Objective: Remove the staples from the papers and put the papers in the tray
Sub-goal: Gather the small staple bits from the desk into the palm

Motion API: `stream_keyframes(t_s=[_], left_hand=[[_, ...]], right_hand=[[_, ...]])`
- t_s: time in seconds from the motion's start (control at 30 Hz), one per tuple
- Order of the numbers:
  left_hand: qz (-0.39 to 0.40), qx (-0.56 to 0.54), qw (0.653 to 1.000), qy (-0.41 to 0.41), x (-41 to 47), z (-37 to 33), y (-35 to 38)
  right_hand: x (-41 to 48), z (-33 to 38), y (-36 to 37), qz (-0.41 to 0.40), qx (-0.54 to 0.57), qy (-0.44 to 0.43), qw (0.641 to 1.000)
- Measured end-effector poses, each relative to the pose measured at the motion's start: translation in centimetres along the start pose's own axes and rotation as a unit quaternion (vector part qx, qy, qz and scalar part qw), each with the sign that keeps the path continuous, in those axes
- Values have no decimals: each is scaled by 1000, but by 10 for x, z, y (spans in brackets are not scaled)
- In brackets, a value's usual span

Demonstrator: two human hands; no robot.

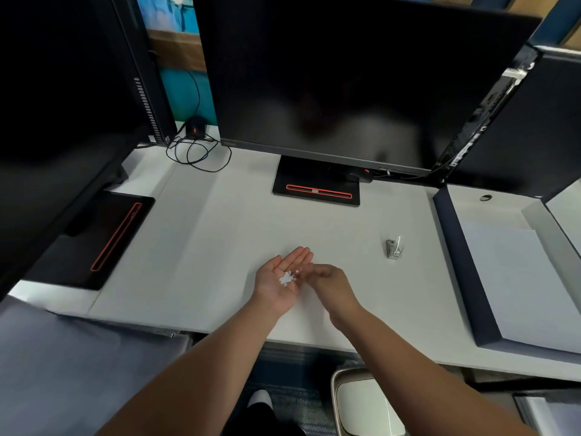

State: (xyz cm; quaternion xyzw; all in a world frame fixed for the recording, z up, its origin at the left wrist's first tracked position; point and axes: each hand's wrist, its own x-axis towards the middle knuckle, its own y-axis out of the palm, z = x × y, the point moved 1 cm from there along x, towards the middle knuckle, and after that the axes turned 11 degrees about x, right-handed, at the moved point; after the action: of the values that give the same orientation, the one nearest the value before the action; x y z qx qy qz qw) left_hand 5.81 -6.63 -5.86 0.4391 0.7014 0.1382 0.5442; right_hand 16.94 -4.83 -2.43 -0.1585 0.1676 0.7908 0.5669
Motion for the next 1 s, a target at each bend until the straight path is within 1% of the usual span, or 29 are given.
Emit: stream_keyframes(t_s=[0.1,0.2,0.27,0.3,0.37,0.43,0.5,0.57,0.67,0.77,0.87,1.0], left_hand=[[2,5,1000,-1,-5,5,0],[-3,0,1000,1,-7,6,-4],[-8,1,1000,5,-8,6,-6],[-10,3,1000,6,-9,5,-6],[-9,-4,1000,11,-10,4,-7],[0,-33,999,16,-9,0,-9],[4,-56,998,23,-8,-5,-12],[5,-59,998,32,-8,-10,-16],[7,-65,997,43,-8,-16,-22],[3,-69,996,52,-6,-18,-24],[0,-75,996,56,-4,-18,-23],[0,-72,996,58,-3,-18,-19]], right_hand=[[8,-9,8,-39,-82,-75,993],[13,-14,12,-67,-166,-110,978],[14,-15,14,-70,-221,-129,964],[14,-14,14,-65,-228,-134,962],[14,-12,11,-55,-195,-140,969],[14,-11,1,-65,-171,-137,973],[17,-16,-15,-68,-212,-128,967],[19,-27,-31,-48,-289,-121,949],[17,-44,-43,-21,-389,-168,905],[15,-60,-44,-15,-455,-226,861],[13,-63,-40,-13,-521,-249,817],[12,-51,-31,2,-558,-269,785]])
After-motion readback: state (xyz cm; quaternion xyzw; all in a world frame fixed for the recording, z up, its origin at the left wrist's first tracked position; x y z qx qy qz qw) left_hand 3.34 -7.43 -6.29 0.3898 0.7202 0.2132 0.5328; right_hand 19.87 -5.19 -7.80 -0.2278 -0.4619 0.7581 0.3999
